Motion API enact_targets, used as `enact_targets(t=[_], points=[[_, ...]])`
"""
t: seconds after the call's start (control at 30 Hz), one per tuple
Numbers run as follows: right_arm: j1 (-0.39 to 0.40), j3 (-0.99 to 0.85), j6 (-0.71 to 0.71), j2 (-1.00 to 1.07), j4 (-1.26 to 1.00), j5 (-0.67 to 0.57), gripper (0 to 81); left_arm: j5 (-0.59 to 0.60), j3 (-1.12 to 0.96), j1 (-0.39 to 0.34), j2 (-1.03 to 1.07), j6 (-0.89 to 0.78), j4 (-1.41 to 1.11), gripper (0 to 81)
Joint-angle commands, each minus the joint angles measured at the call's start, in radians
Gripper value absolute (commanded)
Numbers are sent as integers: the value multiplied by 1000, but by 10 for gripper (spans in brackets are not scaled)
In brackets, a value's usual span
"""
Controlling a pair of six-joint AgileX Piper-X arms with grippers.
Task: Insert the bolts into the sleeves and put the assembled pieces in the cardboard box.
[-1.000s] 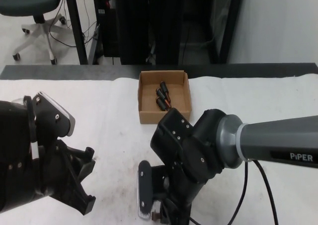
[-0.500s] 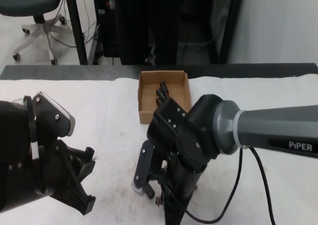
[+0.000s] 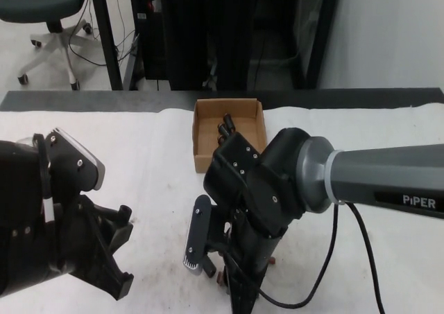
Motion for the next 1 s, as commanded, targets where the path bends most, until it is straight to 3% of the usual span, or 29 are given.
enact_targets(t=[0.0, 0.77, 0.83, 0.97], points=[[-3, -8, -11, 16, -11, 1, 246, -10, -11, 2, -12, -9, -5, 3], [-5, -10, -16, 66, -113, 1, 246, -10, -11, 2, -12, -9, -5, 3], [-5, -10, -19, 66, -115, 1, 214, -10, -11, 2, -12, -9, -5, 3], [-5, -10, -21, 66, -82, 31, 6, -10, -11, 2, -12, -9, -5, 3]])
